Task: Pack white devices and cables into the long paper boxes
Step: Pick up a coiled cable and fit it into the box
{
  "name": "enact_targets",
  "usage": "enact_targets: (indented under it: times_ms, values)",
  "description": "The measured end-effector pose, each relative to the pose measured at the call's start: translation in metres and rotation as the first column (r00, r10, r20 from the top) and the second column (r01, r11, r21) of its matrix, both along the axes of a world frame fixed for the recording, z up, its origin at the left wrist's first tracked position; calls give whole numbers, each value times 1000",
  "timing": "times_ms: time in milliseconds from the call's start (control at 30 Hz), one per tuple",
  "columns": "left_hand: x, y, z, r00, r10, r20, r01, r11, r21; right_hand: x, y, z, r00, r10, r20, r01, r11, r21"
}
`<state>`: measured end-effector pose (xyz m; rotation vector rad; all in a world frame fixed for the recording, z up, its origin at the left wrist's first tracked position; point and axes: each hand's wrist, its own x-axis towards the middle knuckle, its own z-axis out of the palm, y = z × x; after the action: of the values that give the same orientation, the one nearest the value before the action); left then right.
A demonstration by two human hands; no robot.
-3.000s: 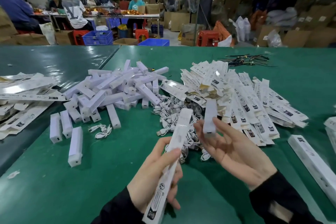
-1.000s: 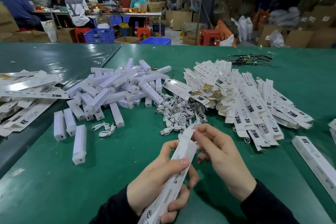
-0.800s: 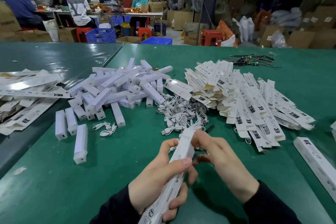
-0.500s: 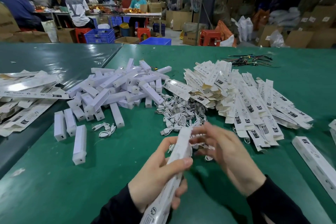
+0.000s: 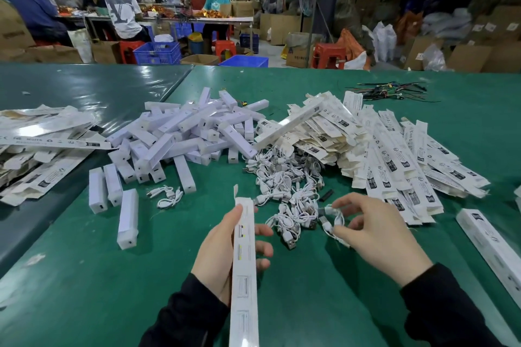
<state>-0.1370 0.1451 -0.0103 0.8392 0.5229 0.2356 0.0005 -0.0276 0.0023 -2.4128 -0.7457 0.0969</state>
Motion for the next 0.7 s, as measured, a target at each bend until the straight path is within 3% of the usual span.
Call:
enact_targets:
  times_ms: [100, 167, 233, 300, 400, 533, 600, 700]
  values:
    - [2, -3, 2, 999, -38, -5, 38, 999, 13, -4, 6, 1, 998, -62, 28, 55, 978, 200]
    - [3, -5, 3, 999, -41, -14, 41, 997, 64, -12, 11, 4, 997, -60, -46, 74, 903, 423]
    - [3, -7, 4, 999, -32, -7, 32, 993, 112, -22, 17, 8, 976, 61, -207, 76, 800, 595]
    - [2, -9, 5, 1000, -19, 22, 16, 990, 140, -34, 23, 10, 872, 278, -403, 87, 722, 686]
    - [1, -7, 5, 997, 7, 75, -19, 985, 173, -47, 32, 10, 650, 476, -592, 170, 669, 724]
    - [1, -5, 3, 991, 81, 109, -102, 973, 205, -48, 35, 11, 413, 546, -729, 324, 660, 678]
    - [1, -6, 3, 989, 85, 120, -110, 970, 217, -48, 35, 10, 333, 543, -771, 369, 677, 636]
    - [0, -9, 5, 989, 70, 131, -100, 966, 239, -51, 38, 8, 291, 533, -795, 393, 691, 607]
